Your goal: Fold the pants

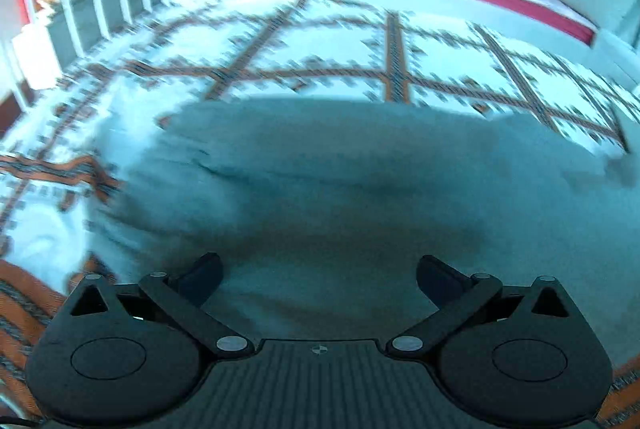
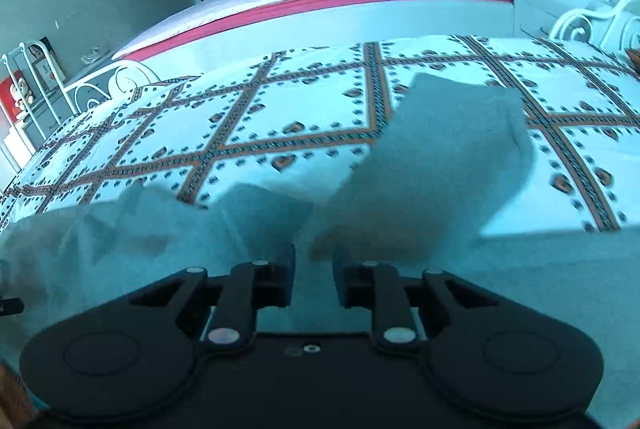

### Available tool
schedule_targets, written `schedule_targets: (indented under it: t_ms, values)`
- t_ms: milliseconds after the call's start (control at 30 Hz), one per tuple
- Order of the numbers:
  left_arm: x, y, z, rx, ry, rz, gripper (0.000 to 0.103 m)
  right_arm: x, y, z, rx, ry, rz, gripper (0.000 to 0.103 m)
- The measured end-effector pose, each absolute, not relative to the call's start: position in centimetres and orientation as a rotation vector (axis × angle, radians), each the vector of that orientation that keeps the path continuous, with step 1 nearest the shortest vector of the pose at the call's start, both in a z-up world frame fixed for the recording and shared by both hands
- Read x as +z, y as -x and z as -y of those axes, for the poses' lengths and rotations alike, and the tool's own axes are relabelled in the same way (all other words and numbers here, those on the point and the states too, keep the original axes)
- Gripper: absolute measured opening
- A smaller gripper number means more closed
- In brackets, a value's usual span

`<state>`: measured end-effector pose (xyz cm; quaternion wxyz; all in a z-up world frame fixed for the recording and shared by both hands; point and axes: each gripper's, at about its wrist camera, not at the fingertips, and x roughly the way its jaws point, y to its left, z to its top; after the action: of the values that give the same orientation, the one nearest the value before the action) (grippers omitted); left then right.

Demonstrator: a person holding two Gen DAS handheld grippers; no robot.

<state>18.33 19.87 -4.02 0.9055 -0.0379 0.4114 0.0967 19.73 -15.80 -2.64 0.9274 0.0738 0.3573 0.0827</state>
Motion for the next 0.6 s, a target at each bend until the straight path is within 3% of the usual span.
schedule_targets:
  t_ms: [100, 167, 233, 267, 300, 333, 600]
  values:
    - [-4.0, -18.3, -20.8, 0.242, 0.077, -0.833, 0.103, -3.1, -21.3, 14.2, 0.133, -0.06, -0.747, 0.016]
    - [-4.0, -18.5, -20.8, 0.253, 0.068, -0.83, 0.103, -4.0, -22.4, 13.4, 0.103, 0.003, -0.789, 0.028]
    - [-4.2, -18.8, -20.5, 0.258, 0.045, -0.843, 0.103, -4.8, -23.1, 13.0, 0.094, 0.051, -0.812, 0.028]
    - [-4.3, -19.0, -20.3, 0.261, 0.031, -0.85, 0.103, -4.9, -23.2, 13.1, 0.095, 0.055, -0.812, 0.025]
    - [-4.3, -19.1, -20.2, 0.262, 0.024, -0.853, 0.103, -4.8, -23.3, 13.3, 0.092, 0.052, -0.818, 0.005]
    - [-4.4, -19.1, -20.2, 0.26, 0.023, -0.855, 0.103, -4.5, -23.2, 13.7, 0.084, 0.041, -0.821, 0.0]
    - [-4.3, -18.5, -20.6, 0.23, 0.039, -0.848, 0.103, -2.3, -16.6, 19.7, 0.056, -0.061, -0.801, 0.0]
